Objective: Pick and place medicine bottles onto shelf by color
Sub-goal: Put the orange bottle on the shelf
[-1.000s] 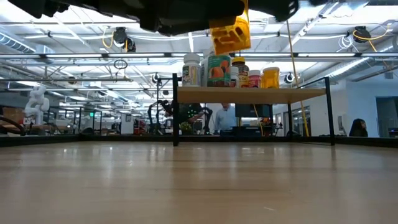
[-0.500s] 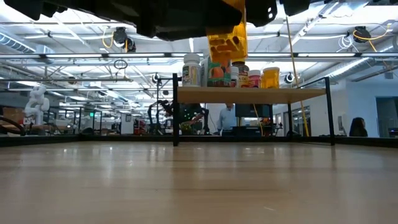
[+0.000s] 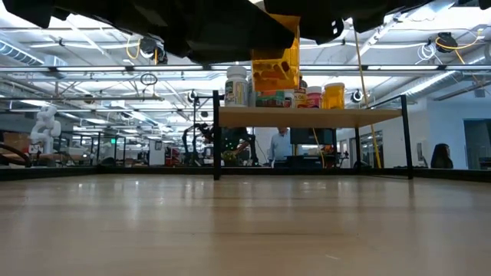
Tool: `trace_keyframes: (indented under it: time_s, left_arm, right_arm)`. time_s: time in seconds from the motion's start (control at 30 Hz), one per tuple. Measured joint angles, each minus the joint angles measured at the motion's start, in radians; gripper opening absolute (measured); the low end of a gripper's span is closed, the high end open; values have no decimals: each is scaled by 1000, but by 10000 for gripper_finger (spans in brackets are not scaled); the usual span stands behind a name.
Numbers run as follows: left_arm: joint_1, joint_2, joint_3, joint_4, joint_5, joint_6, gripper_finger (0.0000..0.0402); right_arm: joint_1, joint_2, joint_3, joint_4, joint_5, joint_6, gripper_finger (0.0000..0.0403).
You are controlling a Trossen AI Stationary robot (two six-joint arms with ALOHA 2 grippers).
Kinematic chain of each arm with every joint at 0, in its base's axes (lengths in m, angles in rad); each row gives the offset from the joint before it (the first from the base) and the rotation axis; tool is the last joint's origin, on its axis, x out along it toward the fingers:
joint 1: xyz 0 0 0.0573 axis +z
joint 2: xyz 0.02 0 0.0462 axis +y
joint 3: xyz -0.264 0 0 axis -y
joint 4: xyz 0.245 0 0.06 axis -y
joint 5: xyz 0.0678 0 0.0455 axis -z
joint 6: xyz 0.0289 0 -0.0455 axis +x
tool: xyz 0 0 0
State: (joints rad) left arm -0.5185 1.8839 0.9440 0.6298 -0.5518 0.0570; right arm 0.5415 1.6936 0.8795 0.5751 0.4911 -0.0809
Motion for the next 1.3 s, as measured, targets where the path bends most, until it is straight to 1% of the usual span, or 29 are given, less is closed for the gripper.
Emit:
trace_keyframes:
  time_s: [0.07,0.17,0.33,0.47,0.53,0.67,0.8,0.93,1.03,1.13,1.23,1.3]
  left_arm:
    - [0,0,0,-7,0,-40,197]
    - [-2,0,0,-7,0,-59,221]
    - [10,-25,0,-28,-8,-41,290]
    - [38,-71,-1,-130,-36,-44,340]
    - [55,-98,-3,-221,-68,-67,357]
    - [109,-128,-3,-306,-107,-96,373]
    - [176,-127,-3,-315,-109,-62,371]
    - [261,-127,-3,-308,-111,-33,365]
    - [325,-127,-3,-307,-85,-33,363]
    - [378,-127,-3,-313,-13,-33,363]
    - [416,-127,-3,-315,44,-36,363]
    - [429,-127,-3,-315,62,-36,363]
  right_arm:
    - [-1,0,0,-1,1,8,213]
    - [-11,-17,-2,-27,-1,61,214]
    - [-39,-95,-5,-119,-4,100,204]
    - [-61,-193,-12,-191,11,87,204]
    - [-69,-269,-13,-253,60,68,205]
    - [-106,-445,-12,-404,202,24,206]
    - [-205,-627,-12,-478,240,9,207]
    - [-346,-771,-12,-547,253,-28,207]
    - [-452,-857,-12,-594,316,-60,207]
    - [-556,-917,-12,-632,351,-90,207]
    - [-668,-950,-12,-677,347,-97,207]
    - [-749,-952,-12,-720,347,-96,207]
